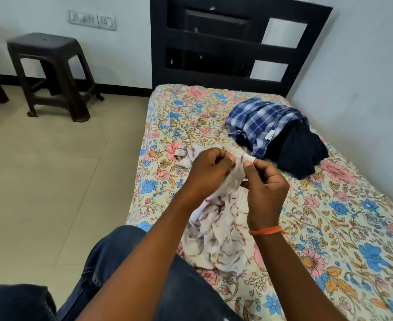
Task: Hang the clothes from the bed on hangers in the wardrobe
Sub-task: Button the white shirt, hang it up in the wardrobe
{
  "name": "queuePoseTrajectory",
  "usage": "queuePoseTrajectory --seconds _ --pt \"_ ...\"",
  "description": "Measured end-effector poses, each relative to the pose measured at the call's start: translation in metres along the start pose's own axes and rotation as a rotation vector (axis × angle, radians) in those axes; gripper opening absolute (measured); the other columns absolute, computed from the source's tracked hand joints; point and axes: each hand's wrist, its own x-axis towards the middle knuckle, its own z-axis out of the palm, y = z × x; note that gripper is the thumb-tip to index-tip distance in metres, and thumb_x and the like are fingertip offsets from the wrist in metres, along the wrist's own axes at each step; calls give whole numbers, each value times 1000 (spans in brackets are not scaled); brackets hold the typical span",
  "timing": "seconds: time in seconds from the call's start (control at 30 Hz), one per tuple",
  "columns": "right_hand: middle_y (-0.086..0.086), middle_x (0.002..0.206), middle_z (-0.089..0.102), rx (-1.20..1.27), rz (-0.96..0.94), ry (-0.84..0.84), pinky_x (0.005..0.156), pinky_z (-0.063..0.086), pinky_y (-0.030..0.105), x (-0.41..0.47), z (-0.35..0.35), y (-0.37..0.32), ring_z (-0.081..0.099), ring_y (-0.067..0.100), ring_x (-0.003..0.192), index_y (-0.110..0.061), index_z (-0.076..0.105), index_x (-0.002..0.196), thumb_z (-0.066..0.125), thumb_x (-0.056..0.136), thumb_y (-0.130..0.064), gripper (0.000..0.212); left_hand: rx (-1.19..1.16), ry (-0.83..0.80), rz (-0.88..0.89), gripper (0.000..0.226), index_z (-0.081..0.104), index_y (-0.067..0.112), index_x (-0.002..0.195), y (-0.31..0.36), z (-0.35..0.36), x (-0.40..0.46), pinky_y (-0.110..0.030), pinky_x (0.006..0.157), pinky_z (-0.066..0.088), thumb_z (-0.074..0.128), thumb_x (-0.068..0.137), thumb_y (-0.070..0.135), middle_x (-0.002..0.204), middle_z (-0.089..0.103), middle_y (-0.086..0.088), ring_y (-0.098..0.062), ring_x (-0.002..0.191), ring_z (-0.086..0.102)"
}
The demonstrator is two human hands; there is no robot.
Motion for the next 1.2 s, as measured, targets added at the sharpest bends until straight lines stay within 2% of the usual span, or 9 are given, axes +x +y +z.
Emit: queuePoseTrajectory --seconds 0.07,0.13,0.27,0.4,0.53,0.7,0.87,1.0,1.2 --pt "4 89 73 -37 -34 -6 74 60 48 0 -2 1 71 21 83 -23 73 91 77 85 -21 7 6 -9 -1 15 66 13 83 0 5 -2 -24 61 47 58 96 15 75 67 -2 -14 68 60" --pt "3 90 73 -119 -91 -30 77 59 49 -4 -6 6 71 20 85 -29 71 90 76 85 -24 8 16 -7 -13 15 67 13 84 -7 11 -6 -26 62 50 59 96 17 74 68 0 -12 68 62" --pt "-1 88 71 -234 -113 -53 78 59 43 -21 -15 22 68 13 83 -18 70 95 74 88 -17 8 48 -13 -36 16 69 12 87 -30 14 -18 -38 73 57 59 95 20 79 72 -4 -19 74 69" --pt "-13 86 68 -269 -34 -70 77 55 22 -38 -24 39 68 10 85 -20 70 94 72 88 -13 10 121 -22 -28 19 66 17 76 -50 15 -34 -20 59 51 59 93 16 63 66 9 -4 61 62" --pt "-3 85 71 -323 -3 -106 75 58 39 -50 -32 58 68 12 80 -18 71 90 72 88 -8 10 92 26 -87 19 66 21 77 -76 21 -48 -16 60 47 59 93 15 66 66 11 -1 62 61" --pt "-4 80 69 -362 11 -180 73 55 33 -70 -34 71 65 9 76 -28 68 79 73 84 -1 28 -5 80 -201 16 66 6 82 -114 24 -62 -28 55 47 57 94 9 61 63 -3 -15 53 59" --pt "-1 83 74 -303 231 -145 81 59 47 -66 -37 84 71 17 83 -24 73 85 74 86 -9 15 32 29 -217 15 69 21 84 -124 22 -61 -25 64 48 59 96 22 70 67 9 -5 65 62" --pt "-5 86 75 -303 257 -154 83 58 48 -68 -37 85 72 15 86 -35 70 83 73 87 -10 25 91 22 -198 14 69 20 87 -127 24 -62 -17 61 43 58 96 23 73 67 9 0 64 57" --pt "-3 88 76 -264 247 -170 85 58 49 -73 -37 85 72 18 89 -34 73 85 73 86 -7 27 78 73 -196 13 68 14 89 -124 25 -64 -10 56 42 57 96 14 76 68 4 2 61 59"
